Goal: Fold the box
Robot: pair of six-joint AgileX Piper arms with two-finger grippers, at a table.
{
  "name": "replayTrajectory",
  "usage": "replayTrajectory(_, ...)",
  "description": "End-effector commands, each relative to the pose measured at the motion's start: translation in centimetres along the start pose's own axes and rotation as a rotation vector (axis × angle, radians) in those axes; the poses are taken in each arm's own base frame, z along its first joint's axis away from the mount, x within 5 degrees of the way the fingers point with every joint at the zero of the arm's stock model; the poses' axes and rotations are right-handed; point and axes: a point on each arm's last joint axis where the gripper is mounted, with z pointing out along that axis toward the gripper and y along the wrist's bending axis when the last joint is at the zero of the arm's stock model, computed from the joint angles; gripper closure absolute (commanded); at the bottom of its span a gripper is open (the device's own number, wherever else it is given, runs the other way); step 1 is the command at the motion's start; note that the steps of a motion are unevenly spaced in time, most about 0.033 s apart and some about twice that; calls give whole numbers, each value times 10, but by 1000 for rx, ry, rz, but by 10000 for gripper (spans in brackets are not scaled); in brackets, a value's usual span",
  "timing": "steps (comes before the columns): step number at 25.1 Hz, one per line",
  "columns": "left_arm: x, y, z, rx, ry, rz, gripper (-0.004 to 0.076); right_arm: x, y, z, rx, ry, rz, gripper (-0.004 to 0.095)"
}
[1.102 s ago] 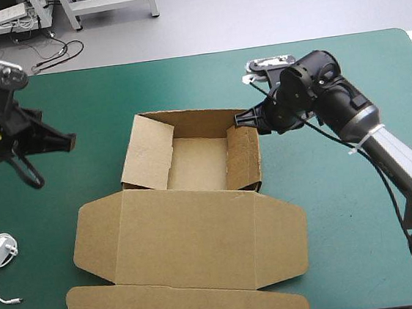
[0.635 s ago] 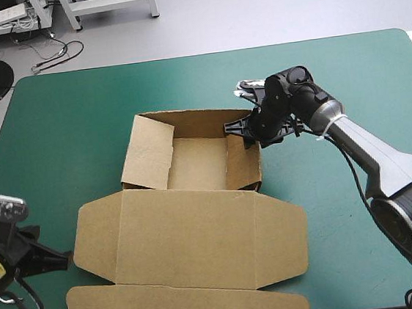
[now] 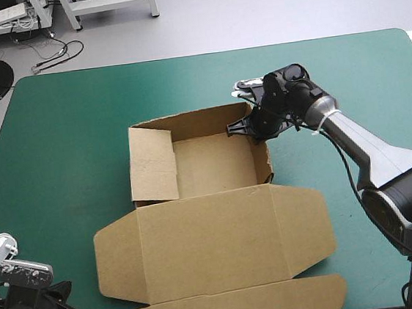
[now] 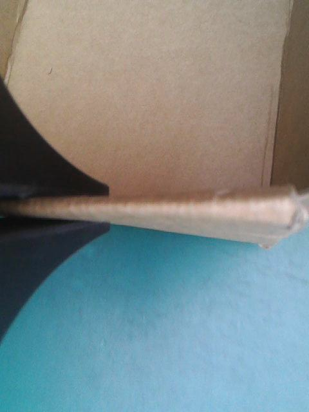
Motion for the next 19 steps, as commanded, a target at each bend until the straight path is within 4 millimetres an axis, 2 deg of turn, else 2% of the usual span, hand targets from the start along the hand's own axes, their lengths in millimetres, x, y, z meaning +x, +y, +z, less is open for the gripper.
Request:
replayTrajectory(1,-12,5,-4,-48,-88,-8,734,-6,-48,-78,141,-159,32,928)
replayTrajectory(2,-12,6,-4,-56,-91,-14,734,-2,-74,-90,205,-140,68,928)
replayTrajectory(5,-12,6,-4,-64,-94,-16,734,7,-129,-113,269,-154,169,928)
replayTrajectory(9,-14,7,-4,-68,-108,-13,734,31,-218,-143,364,-167,305,928)
replayTrajectory(14,-14,7,-4,-70,-109,-12,734,51,-277,-145,535,-84,364,925)
replayTrajectory(16,-14,7,-4,-70,-109,-12,734,55,-292,-139,561,-53,387,919)
replayTrajectory(19,-14,7,-4,-74,-109,-11,734,58,-308,-128,567,-18,413,837)
